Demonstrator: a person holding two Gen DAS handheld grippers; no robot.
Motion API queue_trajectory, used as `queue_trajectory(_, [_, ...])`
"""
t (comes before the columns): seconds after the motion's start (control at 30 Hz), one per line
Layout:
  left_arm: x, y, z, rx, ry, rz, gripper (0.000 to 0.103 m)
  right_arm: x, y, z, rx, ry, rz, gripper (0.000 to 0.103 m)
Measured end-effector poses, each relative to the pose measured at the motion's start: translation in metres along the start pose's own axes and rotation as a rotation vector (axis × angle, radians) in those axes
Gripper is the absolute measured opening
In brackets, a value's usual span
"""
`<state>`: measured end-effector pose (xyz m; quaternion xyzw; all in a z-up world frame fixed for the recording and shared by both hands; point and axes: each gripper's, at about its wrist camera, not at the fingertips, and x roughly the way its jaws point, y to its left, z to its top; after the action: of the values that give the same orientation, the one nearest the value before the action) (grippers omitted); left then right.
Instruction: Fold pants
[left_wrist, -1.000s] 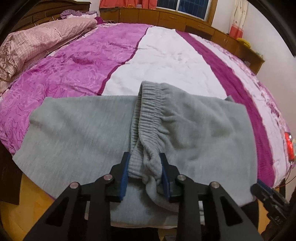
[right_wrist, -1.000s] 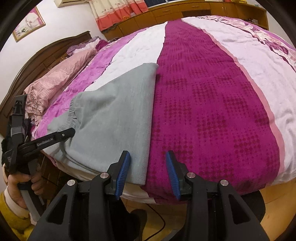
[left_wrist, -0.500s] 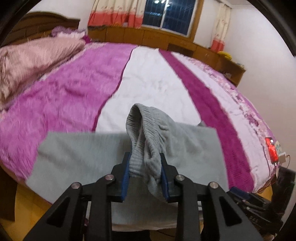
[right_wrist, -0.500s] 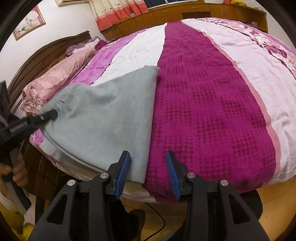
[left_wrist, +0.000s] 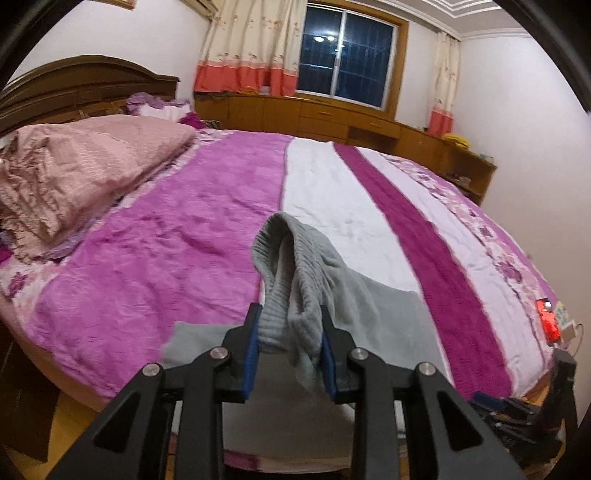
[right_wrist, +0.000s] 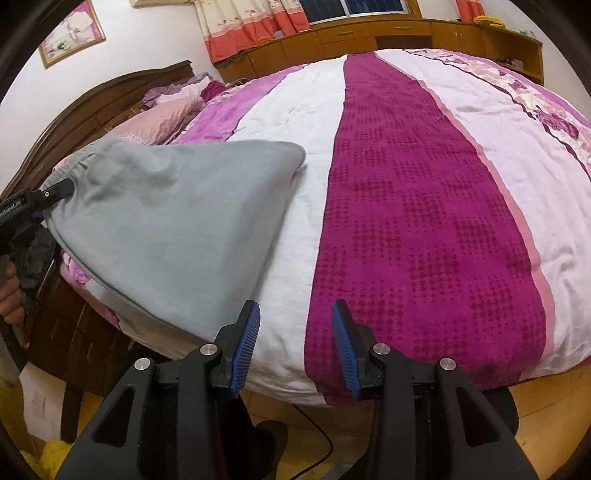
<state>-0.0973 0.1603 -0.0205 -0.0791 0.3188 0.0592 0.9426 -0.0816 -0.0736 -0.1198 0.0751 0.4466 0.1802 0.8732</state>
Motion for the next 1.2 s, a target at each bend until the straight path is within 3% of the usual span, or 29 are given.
queue_trajectory(0.43, [0.04, 0.091, -0.051, -0.158, 0.133, 0.071, 0.029, 0.01, 0.018, -0.004, -0.062, 0.047, -0.016, 0.034])
queue_trajectory(0.77, [0.063, 0.115, -0.084, -0.198, 0.199, 0.066, 0.03, 0.02, 0.029, -0.005, -0.102, 0.087, -0.044, 0.034])
queue_trajectory(1.0, [0.054, 0.112, -0.084, -0.148, 0.213, 0.071, 0.034, 0.024, 0.032, 0.0, -0.119, 0.105, -0.057, 0.034])
queue_trajectory(1.2, [0.021, 0.103, -0.075, -0.077, 0.181, 0.087, 0.035, 0.017, 0.04, 0.017, -0.128, 0.079, -0.053, 0.034])
